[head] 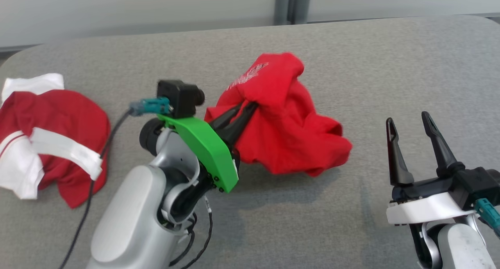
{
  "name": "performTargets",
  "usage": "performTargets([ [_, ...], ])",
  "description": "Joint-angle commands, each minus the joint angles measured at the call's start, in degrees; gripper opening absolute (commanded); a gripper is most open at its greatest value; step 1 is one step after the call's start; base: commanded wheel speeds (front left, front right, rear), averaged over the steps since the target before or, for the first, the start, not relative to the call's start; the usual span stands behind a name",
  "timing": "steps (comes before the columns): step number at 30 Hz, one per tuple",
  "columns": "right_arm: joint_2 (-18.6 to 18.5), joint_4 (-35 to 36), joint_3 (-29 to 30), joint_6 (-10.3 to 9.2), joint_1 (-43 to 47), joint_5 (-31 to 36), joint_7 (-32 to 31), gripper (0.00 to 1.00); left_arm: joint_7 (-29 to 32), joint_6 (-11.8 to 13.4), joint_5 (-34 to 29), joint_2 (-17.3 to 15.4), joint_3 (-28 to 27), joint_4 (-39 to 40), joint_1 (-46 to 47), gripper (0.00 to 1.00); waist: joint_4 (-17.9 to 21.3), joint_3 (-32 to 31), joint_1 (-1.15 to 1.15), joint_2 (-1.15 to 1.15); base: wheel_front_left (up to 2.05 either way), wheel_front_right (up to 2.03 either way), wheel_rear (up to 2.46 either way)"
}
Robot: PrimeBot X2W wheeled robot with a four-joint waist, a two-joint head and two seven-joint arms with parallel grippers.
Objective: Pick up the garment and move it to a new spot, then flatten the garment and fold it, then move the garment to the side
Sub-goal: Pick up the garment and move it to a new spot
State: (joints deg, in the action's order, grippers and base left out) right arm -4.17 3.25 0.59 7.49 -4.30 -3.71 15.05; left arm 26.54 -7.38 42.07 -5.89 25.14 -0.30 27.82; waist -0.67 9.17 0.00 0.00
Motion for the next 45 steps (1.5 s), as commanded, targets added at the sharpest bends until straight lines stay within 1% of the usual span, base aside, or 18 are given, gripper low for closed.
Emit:
performTargets([
  [1, 0.14, 0.39, -0.34, 0.00, 1.01, -0.23, 0.20, 1.00, -1.69, -0.17, -1.59, 0.17, 0.47, -1.48, -0.89, 0.00, 2.99, -1.16, 0.00, 0.00, 0.00, 0.00, 0.00],
  [4, 0.29, 1.04, -0.69, 0.00, 1.62, -0.24, 0.20, 1.00, -5.51, -0.17, -3.41, 0.36, 1.73, -6.91, -1.72, 0.00, 5.62, -1.46, 0.00, 0.00, 0.00, 0.00, 0.00],
  [8, 0.44, 1.41, -1.31, 0.00, 2.30, -0.07, 0.20, 1.00, -10.53, 0.07, -5.22, 0.27, 1.19, -14.68, -1.76, 0.00, 9.03, -1.70, 0.00, 0.00, 0.00, 0.00, 0.00],
  [13, 0.58, 1.59, -1.07, 0.00, 3.59, -0.01, 0.20, 1.00, -15.49, 0.81, -7.03, -0.02, 0.83, -24.27, -1.47, 0.00, 11.52, -1.71, 0.00, 0.00, 0.00, 0.00, 0.00],
  [19, 0.76, 1.37, -0.89, 0.00, 4.82, -0.19, 0.20, 1.00, -18.81, 1.48, -9.84, -0.31, 2.54, -34.23, -2.01, 0.00, 12.00, -1.52, 0.00, 0.00, 0.00, 0.00, 0.00],
  [26, 0.91, 1.16, -1.07, 0.00, 4.61, 0.16, 0.20, 1.00, -22.13, 1.85, -11.76, -0.08, 3.90, -40.58, -0.14, 0.00, 9.85, -1.49, 0.00, 0.00, 0.00, 0.00, 0.00],
  [28, 0.92, 1.13, -0.85, 0.00, 4.72, 0.21, 0.20, 1.00, -22.62, 1.70, -11.35, 0.11, 3.98, -41.51, -0.35, 0.13, 8.87, -1.56, 0.00, 0.00, 0.00, 0.00, 0.00],
  [29, 0.93, 1.08, -0.83, 0.00, 4.88, 0.25, 0.20, 1.00, -22.74, 1.58, -11.22, 0.17, 4.13, -41.75, -0.45, 0.23, 8.32, -1.60, 0.00, 0.00, 0.00, 0.00, 0.00],
  [31, 0.94, 0.92, -0.88, 0.00, 5.20, 0.37, 0.20, 1.00, -23.30, 1.57, -11.19, 0.18, 4.28, -41.82, -0.76, 0.53, 7.30, -1.70, 0.00, 0.00, 0.00, 0.00, 0.00],
  [32, 0.91, 0.83, -0.82, 0.00, 5.30, 0.44, 0.20, 1.00, -23.65, 1.78, -11.27, 0.11, 4.36, -41.79, -1.08, 0.85, 6.83, -1.72, 0.00, 0.00, 0.00, 0.00, 0.00],
  [33, 0.90, 0.76, -0.81, 0.00, 5.35, 0.48, 0.20, 1.00, -23.60, 2.06, -11.31, 0.01, 4.42, -41.78, -1.43, 1.00, 6.34, -1.72, 0.00, 0.00, 0.00, 0.00, 0.00],
  [35, 0.83, 0.55, -0.98, 0.00, 5.38, 0.50, 0.20, 1.00, -23.71, 2.20, -11.40, -0.15, 4.48, -41.70, -1.73, 1.00, 5.86, -1.73, 0.00, 0.00, 0.00, 0.00, 0.00],
  [38, 0.27, -1.14, -2.34, 0.00, 5.59, 0.04, 0.20, 1.00, -24.94, 4.01, -12.28, -1.27, 4.19, -41.06, -2.47, 1.00, 4.54, -1.83, 0.00, 0.00, 0.00, 0.00, 0.00],
  [39, -0.23, -2.23, -3.45, 0.01, 5.57, -0.10, 0.20, 1.00, -25.53, 4.79, -12.21, -1.57, 3.82, -40.77, -2.89, 1.00, 4.22, -1.90, 0.00, 0.00, 0.00, 0.00, 0.00],
  [45, -3.12, -10.39, -8.48, 0.00, 2.89, -0.38, 0.20, 1.00, -29.26, 7.22, -11.85, -2.42, 2.53, -35.78, -5.71, 1.00, 2.06, -2.03, 0.00, 0.00, 0.00, 0.00, 0.00],
])
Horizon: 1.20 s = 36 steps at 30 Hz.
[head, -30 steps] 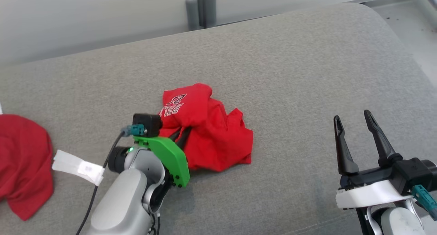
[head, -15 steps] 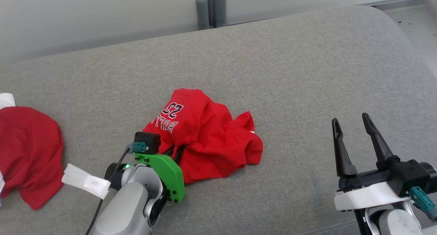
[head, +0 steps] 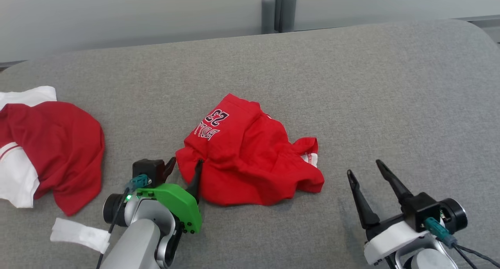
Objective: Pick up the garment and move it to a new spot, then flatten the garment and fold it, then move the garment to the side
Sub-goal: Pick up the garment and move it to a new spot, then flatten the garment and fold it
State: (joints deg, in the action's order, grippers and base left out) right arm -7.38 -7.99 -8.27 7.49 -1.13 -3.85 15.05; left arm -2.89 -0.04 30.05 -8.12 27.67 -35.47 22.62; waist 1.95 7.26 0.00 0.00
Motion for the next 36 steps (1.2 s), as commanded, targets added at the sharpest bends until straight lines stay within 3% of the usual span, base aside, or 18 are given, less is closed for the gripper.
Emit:
performTargets([
  [1, -0.45, -0.65, -0.48, 0.00, -0.84, -0.02, 0.20, 1.00, -0.61, 0.39, 0.35, -0.24, -0.40, 0.71, -1.21, 1.00, -0.96, -0.20, 0.00, 0.00, 0.00, 0.00, 0.00],
  [13, -3.36, -14.90, -9.97, -0.01, -6.95, 0.89, 0.20, 1.00, -7.97, 7.63, 2.02, -1.30, -4.94, 21.02, -13.20, 1.00, -6.65, -0.28, 0.00, 0.00, 0.00, 0.00, 0.00],
  [22, -3.21, -21.53, -11.83, -0.01, -10.20, 0.34, 0.20, 1.00, -9.34, 9.59, 3.28, -0.77, -5.72, 28.80, -19.16, 1.00, -10.29, -0.37, 0.00, 0.00, 0.00, 0.00, 0.00],
  [23, -3.05, -22.36, -12.38, 0.00, -10.59, -0.01, 0.20, 0.67, -9.27, 9.66, 3.27, -0.82, -5.59, 28.87, -19.50, 1.00, -10.65, -0.46, 0.00, 0.00, 0.00, 0.00, 0.00],
  [24, -2.92, -23.16, -13.32, 0.00, -11.04, -0.62, 0.20, 0.25, -9.18, 9.58, 3.21, -0.91, -5.36, 28.89, -19.80, 1.00, -11.00, -0.56, 0.00, 0.00, 0.00, 0.00, 0.00],
  [25, -2.79, -24.04, -14.64, 0.00, -11.29, -1.81, 0.04, 0.00, -9.21, 9.43, 3.35, -0.87, -5.24, 28.89, -19.99, 1.00, -11.39, -0.71, 0.00, 0.00, 0.00, 0.00, 0.00],
  [29, -3.95, -23.59, -20.77, 0.00, -13.03, -7.76, -2.17, 0.00, -9.31, 9.36, 3.91, -0.81, -5.27, 28.42, -20.55, 1.00, -12.93, -1.54, 0.00, 0.00, 0.00, 0.00, 0.00],
  [33, -5.79, -18.98, -26.32, 0.00, -14.02, -14.65, -5.76, 0.00, -9.38, 9.68, 4.06, -0.77, -5.33, 28.00, -21.09, 1.00, -13.84, -2.43, 0.00, 0.00, 0.00, 0.00, 0.00],
  [36, -8.91, -11.62, -29.91, -0.01, -15.73, -22.56, -10.53, 0.00, -9.32, 9.63, 4.16, -0.59, -5.11, 27.53, -21.12, 1.00, -14.78, -3.52, 0.00, 0.00, 0.00, 0.00, 0.00],
])
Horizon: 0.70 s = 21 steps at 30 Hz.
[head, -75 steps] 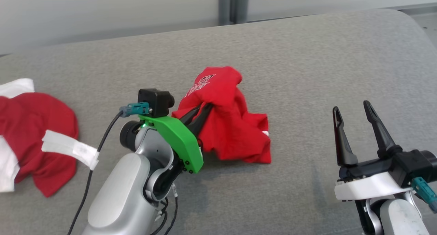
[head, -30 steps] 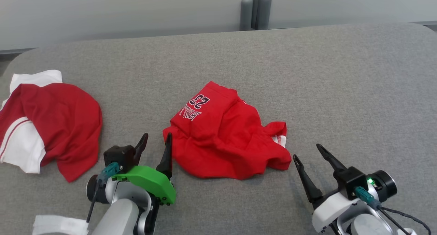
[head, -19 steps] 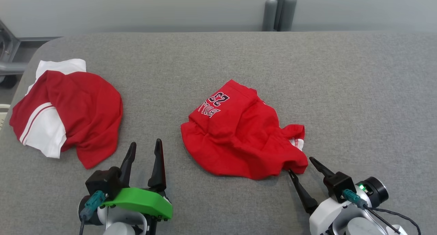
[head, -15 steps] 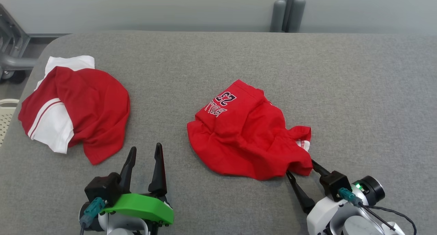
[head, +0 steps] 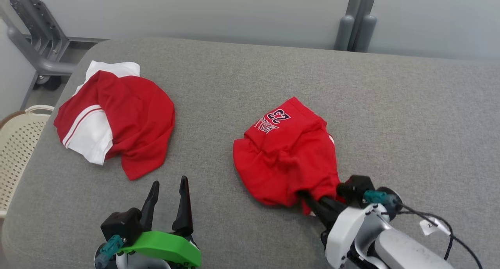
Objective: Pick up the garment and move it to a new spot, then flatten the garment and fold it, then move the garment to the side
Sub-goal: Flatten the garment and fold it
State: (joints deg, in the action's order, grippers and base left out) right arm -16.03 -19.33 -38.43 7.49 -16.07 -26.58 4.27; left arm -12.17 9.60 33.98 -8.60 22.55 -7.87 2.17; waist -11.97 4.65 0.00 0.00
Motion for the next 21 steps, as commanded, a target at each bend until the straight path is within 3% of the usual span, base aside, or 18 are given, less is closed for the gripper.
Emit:
performTargets([
  [1, -1.39, 2.49, -0.48, 0.00, -1.42, -2.24, -1.46, 0.00, -0.14, 0.04, 0.30, -0.03, 0.00, -0.19, -0.66, 1.00, -1.13, -1.27, 0.00, 0.00, 0.00, 0.00, 0.00],
  [6, -5.20, 15.79, -0.04, 0.00, -4.55, -15.13, -7.48, 0.00, -0.53, 0.03, 0.39, 0.58, 0.41, -0.74, -0.83, 1.00, -2.83, -2.99, 0.00, 0.00, 0.00, 0.00, 0.00],
  [10, -5.75, 21.47, 3.65, 0.01, -6.38, -24.93, -12.39, 0.00, -0.83, -0.11, 0.70, 1.25, 0.80, -1.40, -1.58, 1.00, -4.19, -4.12, 0.00, 0.00, 0.00, 0.00, 0.00],
  [15, -2.75, 23.42, 10.65, 0.01, -7.95, -34.46, -18.36, 0.00, -1.25, -0.21, 1.07, 2.01, 1.14, -2.24, -1.92, 1.00, -5.62, -5.26, 0.00, 0.00, 0.00, 0.00, 0.00],
  [21, 4.42, 22.19, 20.09, 0.02, -9.75, -43.35, -25.80, 0.00, -1.59, -0.29, 1.33, 2.43, 1.43, -2.84, -2.31, 1.00, -6.35, -6.21, 0.00, 0.00, 0.00, 0.00, 0.00],
])
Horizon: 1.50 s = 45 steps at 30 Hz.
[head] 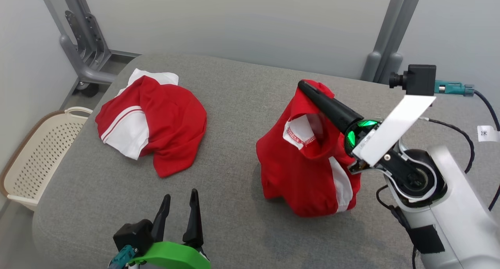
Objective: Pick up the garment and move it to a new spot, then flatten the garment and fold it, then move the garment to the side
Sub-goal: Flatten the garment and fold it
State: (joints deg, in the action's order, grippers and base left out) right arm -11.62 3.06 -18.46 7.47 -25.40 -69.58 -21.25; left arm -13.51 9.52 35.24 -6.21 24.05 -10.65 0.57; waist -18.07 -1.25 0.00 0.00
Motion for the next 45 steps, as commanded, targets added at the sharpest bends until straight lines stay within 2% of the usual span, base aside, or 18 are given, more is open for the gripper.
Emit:
performTargets([
  [1, 1.52, -0.74, 2.02, 0.04, -0.93, -1.47, -1.29, 0.00, -0.31, -0.17, 0.09, 0.05, -0.12, -0.07, -0.82, 1.00, -0.25, -0.40, 0.00, 0.00, 0.00, 0.00, 0.00],
  [4, 4.98, -3.92, 7.80, 0.04, -2.05, -3.33, -3.55, 0.00, -0.36, 0.07, 0.14, -0.05, -0.18, -0.03, -1.16, 1.00, -0.15, -0.66, 0.00, 0.00, 0.00, 0.00, 0.00],
  [7, 6.89, -9.18, 14.04, 0.04, -3.11, -2.34, -4.24, 0.00, -0.44, 0.22, 0.14, -0.03, -0.04, 0.15, -1.33, 1.00, 0.07, -0.60, 0.00, 0.00, 0.00, 0.00, 0.00],
  [12, 7.49, -16.53, 20.67, 0.04, -0.15, 5.43, -6.95, 0.00, -0.40, 0.10, 0.33, 0.14, 0.23, 0.26, -0.99, 1.00, 0.80, 0.48, 0.00, 0.00, 0.00, 0.00, 0.00],
  [17, 7.32, -20.18, 26.10, 0.05, 4.72, 12.79, -8.59, 0.00, 0.12, -0.31, 0.42, -0.11, 0.53, 0.28, 0.28, 1.00, 2.44, 2.14, 0.00, 0.00, 0.00, 0.00, 0.00],
  [22, 6.05, -20.86, 27.17, 0.04, 8.39, 18.68, -8.57, 0.00, 1.20, -1.06, 0.57, -0.28, 1.29, 0.47, 1.71, 1.00, 3.97, 3.87, 0.00, 0.00, 0.00, 0.00, 0.00],
  [26, 3.40, -19.91, 26.09, 0.04, 10.93, 22.66, -7.11, 0.00, 3.59, -2.56, 1.53, -0.25, 2.56, 0.97, 2.96, 1.00, 5.48, 5.35, 0.00, 0.00, 0.00, 0.00, 0.00],
  [33, -1.04, -19.88, 24.02, 0.04, 10.45, 24.51, -2.53, 0.00, 9.35, -5.10, 4.65, -0.21, 4.50, 3.39, 3.84, 1.00, 8.10, 7.62, 0.00, 0.00, 0.00, 0.00, 0.00],
  [34, -1.59, -20.12, 23.66, 0.04, 10.33, 24.88, -1.45, 0.07, 10.47, -5.48, 5.47, -0.24, 4.75, 3.90, 3.62, 1.00, 8.36, 7.79, 0.00, 0.00, 0.00, 0.00, 0.00],
  [36, -2.96, -20.11, 22.49, 0.04, 9.94, 26.13, 1.18, 0.44, 12.73, -6.14, 6.56, -0.73, 5.39, 5.03, 2.92, 1.00, 8.85, 8.20, 0.00, 0.00, 0.00, 0.00, 0.00],
  [37, -3.68, -20.18, 21.94, 0.04, 9.77, 26.85, 2.61, 1.00, 13.69, -6.30, 6.88, -1.10, 5.66, 5.77, 2.51, 1.00, 9.03, 8.40, 0.00, 0.00, 0.00, 0.00, 0.00],
  [42, -6.10, -19.70, 19.34, 0.04, 9.85, 27.83, 10.02, 1.00, 15.78, -5.47, 7.37, -2.64, 5.96, 9.34, 0.39, 1.00, 9.65, 8.89, 0.00, 0.00, 0.00, 0.00, 0.00],
  [45, -8.43, -18.88, 17.21, 0.04, 10.98, 30.66, 14.49, 1.00, 16.84, -5.17, 7.95, -3.17, 6.43, 11.21, -1.00, 1.00, 9.89, 8.93, 0.00, 0.00, 0.00, 0.00, 0.00],
])
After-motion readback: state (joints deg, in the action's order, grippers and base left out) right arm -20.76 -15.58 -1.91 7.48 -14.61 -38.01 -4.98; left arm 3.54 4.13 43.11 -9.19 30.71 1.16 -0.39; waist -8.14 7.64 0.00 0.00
